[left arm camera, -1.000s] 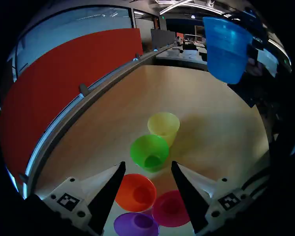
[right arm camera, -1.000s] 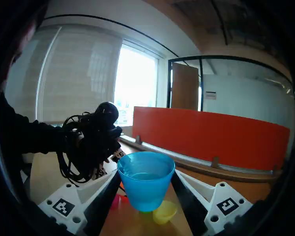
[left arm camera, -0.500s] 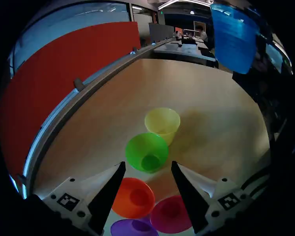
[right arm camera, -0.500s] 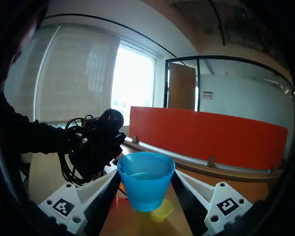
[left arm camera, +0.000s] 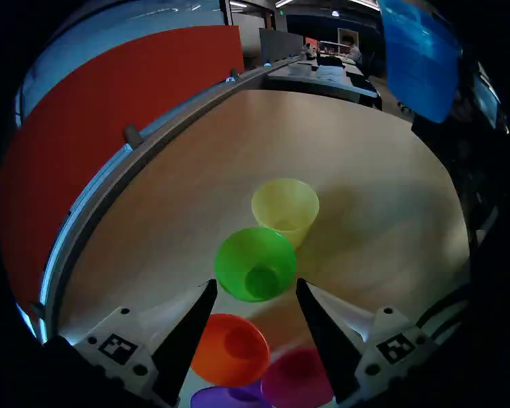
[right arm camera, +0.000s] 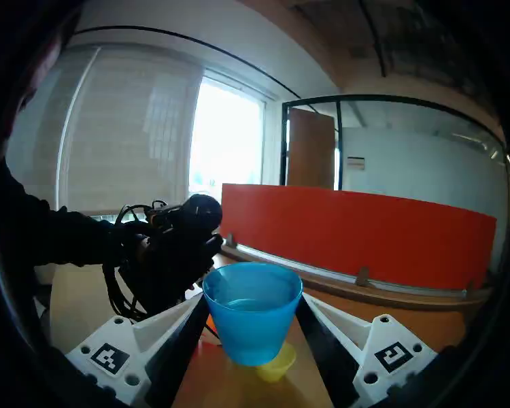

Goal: Pour water

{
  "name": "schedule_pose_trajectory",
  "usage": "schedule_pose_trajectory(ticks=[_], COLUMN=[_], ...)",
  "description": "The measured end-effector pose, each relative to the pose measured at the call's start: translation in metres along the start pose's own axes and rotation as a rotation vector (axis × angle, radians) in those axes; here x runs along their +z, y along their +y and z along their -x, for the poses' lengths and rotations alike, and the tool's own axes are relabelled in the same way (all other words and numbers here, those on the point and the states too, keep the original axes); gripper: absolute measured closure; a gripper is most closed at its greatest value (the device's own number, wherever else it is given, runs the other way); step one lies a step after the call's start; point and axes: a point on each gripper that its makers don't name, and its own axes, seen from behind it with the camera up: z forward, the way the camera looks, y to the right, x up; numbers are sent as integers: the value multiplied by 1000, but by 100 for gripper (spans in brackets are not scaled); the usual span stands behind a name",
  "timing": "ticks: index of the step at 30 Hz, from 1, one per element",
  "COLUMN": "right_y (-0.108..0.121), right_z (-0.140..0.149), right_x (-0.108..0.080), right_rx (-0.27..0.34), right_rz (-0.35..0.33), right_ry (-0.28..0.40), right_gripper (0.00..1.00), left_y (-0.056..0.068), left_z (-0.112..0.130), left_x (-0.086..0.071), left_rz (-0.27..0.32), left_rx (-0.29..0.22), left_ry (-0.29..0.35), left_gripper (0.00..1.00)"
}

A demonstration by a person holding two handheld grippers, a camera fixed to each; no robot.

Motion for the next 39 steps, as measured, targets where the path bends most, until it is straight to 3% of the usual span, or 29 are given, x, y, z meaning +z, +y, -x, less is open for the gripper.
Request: schedule_pose_trajectory(ticks=[20,39], right_y=[8,12], right_z=[15,20], right_x=[-4,-6], right_rx=[17,20], right_rz=[13,19], right_ry=[-11,-12], right_gripper=[11,11], left_y=[5,5], left_z=[1,-6], left_x=[11,22], left_rz=[5,11], left_rx=[-9,-83], left_ry=[-94,-109], left_gripper=[14,14])
